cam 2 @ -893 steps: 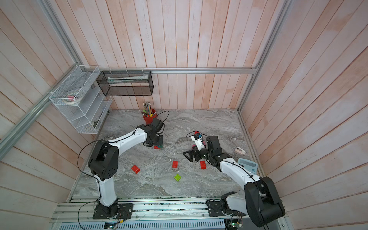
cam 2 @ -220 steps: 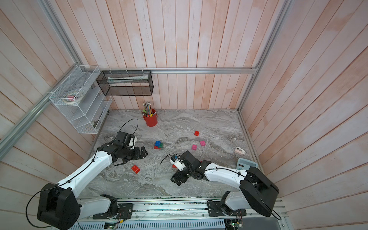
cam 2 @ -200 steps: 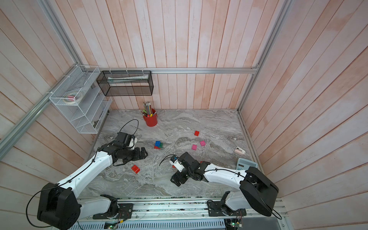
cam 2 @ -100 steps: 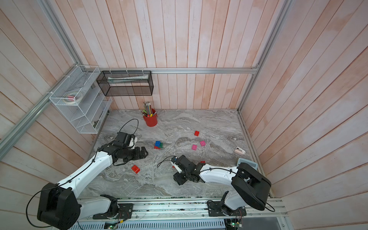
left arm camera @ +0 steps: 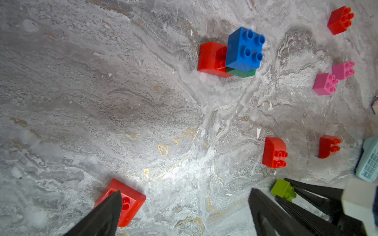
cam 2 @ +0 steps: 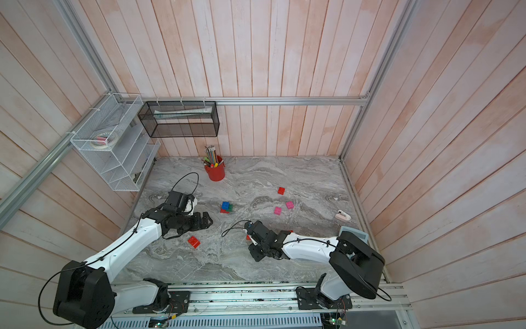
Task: Assemble the letter s with lego
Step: Pick up the lego brick from the center of the board, then place the lego brick at the center of the board.
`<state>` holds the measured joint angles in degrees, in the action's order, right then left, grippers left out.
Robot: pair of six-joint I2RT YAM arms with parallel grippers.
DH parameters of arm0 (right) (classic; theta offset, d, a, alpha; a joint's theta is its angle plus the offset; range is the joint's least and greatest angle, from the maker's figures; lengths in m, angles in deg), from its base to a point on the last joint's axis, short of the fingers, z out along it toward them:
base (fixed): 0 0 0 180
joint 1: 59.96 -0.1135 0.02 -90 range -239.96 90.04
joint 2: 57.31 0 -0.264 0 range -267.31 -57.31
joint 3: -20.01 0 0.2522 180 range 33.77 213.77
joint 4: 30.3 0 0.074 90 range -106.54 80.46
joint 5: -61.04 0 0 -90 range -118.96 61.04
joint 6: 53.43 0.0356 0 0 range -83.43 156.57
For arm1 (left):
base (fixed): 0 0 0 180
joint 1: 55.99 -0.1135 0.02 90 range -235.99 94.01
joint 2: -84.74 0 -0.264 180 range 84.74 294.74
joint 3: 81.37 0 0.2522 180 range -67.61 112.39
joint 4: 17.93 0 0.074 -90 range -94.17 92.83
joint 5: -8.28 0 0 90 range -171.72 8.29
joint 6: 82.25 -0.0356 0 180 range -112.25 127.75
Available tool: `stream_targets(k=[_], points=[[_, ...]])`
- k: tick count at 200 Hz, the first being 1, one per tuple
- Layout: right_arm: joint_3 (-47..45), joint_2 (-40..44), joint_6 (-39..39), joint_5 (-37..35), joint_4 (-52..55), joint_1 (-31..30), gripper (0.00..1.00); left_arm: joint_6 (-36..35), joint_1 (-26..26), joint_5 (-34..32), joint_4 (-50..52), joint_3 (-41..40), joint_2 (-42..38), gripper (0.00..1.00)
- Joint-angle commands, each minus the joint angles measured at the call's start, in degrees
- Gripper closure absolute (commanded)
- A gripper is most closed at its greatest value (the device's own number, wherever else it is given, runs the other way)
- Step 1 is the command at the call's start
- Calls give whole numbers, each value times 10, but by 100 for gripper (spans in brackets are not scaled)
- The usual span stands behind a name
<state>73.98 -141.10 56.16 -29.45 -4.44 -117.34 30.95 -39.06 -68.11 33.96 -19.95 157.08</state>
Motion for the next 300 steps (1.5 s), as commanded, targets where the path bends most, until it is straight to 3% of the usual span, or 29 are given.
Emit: stream_targets(k=[1,51,70,95,166,300], points=[[49,-4,40,-17,15,0,66,0,-4,-4,4,8,-15,0],[172,-89,82,-8,58,9,67,11,-7,-42,37,14,-40,0],[217,-128,116,14,58,22,79,24,-9,-66,54,17,-49,0],[268,-180,170,27,54,23,80,40,-13,-89,72,22,-61,0],[422,-314,310,-81,183,3,79,75,-14,-93,100,20,-69,0],[501,-389,375,-134,281,-7,74,79,-13,-75,80,1,-63,0]])
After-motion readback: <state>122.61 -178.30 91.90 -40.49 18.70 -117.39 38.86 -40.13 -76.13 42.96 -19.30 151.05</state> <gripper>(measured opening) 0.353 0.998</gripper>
